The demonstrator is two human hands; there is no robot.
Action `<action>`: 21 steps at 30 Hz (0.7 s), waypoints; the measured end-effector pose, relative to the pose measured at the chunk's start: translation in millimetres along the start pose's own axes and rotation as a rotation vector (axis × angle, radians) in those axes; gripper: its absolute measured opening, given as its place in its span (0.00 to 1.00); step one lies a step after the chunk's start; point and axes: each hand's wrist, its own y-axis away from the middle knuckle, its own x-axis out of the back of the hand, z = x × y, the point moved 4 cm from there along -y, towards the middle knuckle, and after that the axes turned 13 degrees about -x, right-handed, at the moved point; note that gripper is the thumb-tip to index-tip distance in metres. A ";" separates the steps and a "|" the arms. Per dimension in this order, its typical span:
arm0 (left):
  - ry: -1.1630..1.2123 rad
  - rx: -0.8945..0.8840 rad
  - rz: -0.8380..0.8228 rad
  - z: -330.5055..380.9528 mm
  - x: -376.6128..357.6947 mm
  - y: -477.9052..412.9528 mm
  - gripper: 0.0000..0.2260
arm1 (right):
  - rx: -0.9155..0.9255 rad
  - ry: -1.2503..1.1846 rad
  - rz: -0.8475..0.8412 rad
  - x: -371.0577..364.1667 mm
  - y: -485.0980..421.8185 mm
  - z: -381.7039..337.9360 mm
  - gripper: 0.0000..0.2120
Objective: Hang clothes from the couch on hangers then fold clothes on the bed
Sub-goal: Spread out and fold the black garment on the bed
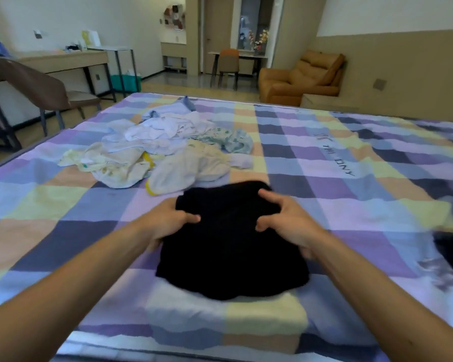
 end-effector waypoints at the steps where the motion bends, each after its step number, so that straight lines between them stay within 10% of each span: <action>1: -0.002 -0.006 0.022 -4.2 -9.6 -1.9 0.10 | -0.018 0.023 -0.007 1.1 -1.9 8.6 0.42; 21: 0.399 -0.377 -0.377 263.5 -376.8 31.3 0.09 | 0.101 -0.165 0.554 414.7 175.5 37.2 0.41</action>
